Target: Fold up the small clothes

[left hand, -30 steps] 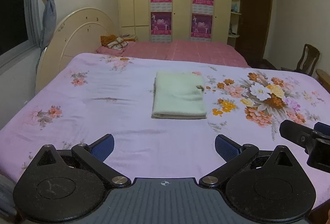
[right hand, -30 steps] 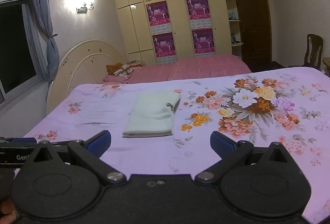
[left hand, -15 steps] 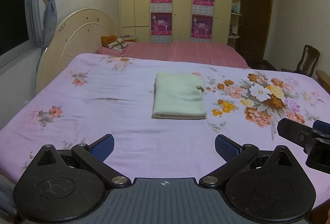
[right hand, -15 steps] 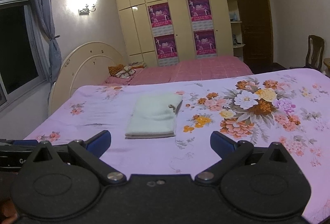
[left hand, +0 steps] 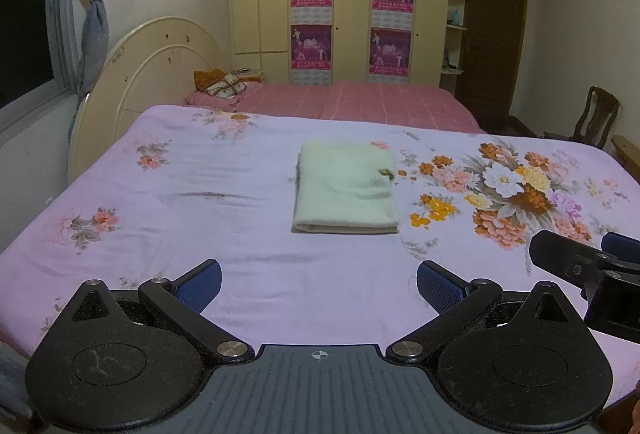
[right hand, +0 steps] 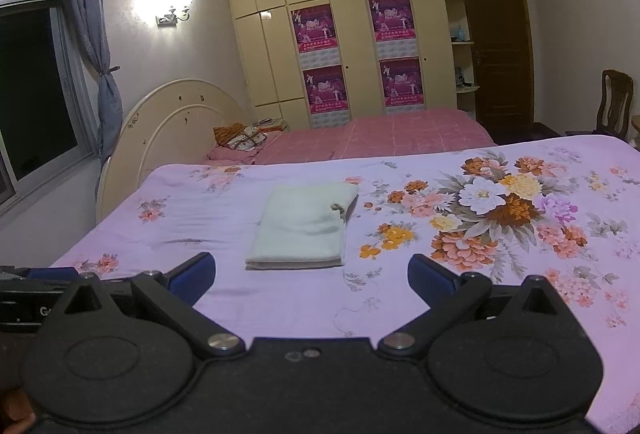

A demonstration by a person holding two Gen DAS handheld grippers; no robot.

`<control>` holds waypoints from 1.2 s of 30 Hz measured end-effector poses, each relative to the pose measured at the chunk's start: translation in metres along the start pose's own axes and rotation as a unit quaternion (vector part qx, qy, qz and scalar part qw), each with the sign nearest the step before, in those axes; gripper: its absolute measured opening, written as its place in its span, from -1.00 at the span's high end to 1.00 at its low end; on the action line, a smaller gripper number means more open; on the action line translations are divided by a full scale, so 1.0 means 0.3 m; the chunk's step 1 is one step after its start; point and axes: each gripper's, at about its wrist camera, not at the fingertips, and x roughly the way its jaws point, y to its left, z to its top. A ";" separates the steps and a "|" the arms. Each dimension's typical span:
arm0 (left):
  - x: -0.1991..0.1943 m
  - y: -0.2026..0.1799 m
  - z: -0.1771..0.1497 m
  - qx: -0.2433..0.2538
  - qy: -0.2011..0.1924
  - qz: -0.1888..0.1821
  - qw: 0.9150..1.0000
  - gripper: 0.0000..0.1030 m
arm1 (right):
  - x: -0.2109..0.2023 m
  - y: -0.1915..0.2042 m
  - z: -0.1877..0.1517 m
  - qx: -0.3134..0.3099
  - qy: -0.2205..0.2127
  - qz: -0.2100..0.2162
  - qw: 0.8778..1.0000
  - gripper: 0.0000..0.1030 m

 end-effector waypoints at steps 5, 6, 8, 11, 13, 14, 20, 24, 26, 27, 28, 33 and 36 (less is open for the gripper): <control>0.009 -0.002 0.001 0.000 0.003 -0.002 1.000 -1.00 | 0.005 0.000 0.000 0.000 0.003 -0.001 1.000 -0.98; 0.013 -0.004 0.002 0.001 0.003 -0.002 1.000 -0.99 | 0.009 0.000 0.001 -0.001 0.004 -0.001 1.000 -0.98; 0.018 -0.006 0.004 0.001 0.004 -0.002 1.000 -0.99 | 0.010 0.000 -0.001 -0.001 0.004 -0.002 1.000 -0.98; 0.024 -0.009 0.004 0.000 0.005 -0.003 1.000 -0.99 | 0.013 -0.005 -0.002 -0.001 0.005 -0.001 1.000 -0.98; 0.033 -0.012 0.005 0.000 0.007 -0.002 1.000 -0.99 | 0.020 -0.010 -0.005 -0.001 0.007 -0.003 1.000 -0.98; 0.037 -0.013 0.005 0.000 0.008 -0.002 1.000 -0.99 | 0.025 -0.011 -0.006 -0.001 0.009 -0.003 1.000 -0.98; 0.057 -0.019 0.011 0.000 0.011 -0.003 1.000 -1.00 | 0.038 -0.018 -0.003 -0.001 0.011 -0.005 1.000 -0.98; 0.060 -0.019 0.013 0.000 0.011 -0.003 1.000 -0.99 | 0.043 -0.022 -0.003 -0.001 0.012 -0.005 1.000 -0.98; 0.065 -0.019 0.015 0.000 0.013 -0.003 1.000 -0.99 | 0.044 -0.024 -0.003 -0.001 0.012 -0.005 1.000 -0.98; 0.069 -0.020 0.017 0.000 0.013 -0.003 1.000 -0.99 | 0.045 -0.023 -0.002 -0.001 0.012 -0.005 1.000 -0.98; 0.072 -0.020 0.017 0.000 0.014 -0.003 1.000 -0.99 | 0.045 -0.023 -0.001 -0.001 0.012 -0.005 1.000 -0.98; 0.093 -0.021 0.021 0.000 0.018 -0.003 1.000 -0.99 | 0.054 -0.028 0.000 -0.002 0.016 -0.003 1.000 -0.98; 0.102 -0.019 0.020 0.003 0.021 -0.008 1.000 -0.99 | 0.064 -0.030 0.002 0.000 0.018 -0.002 1.000 -0.98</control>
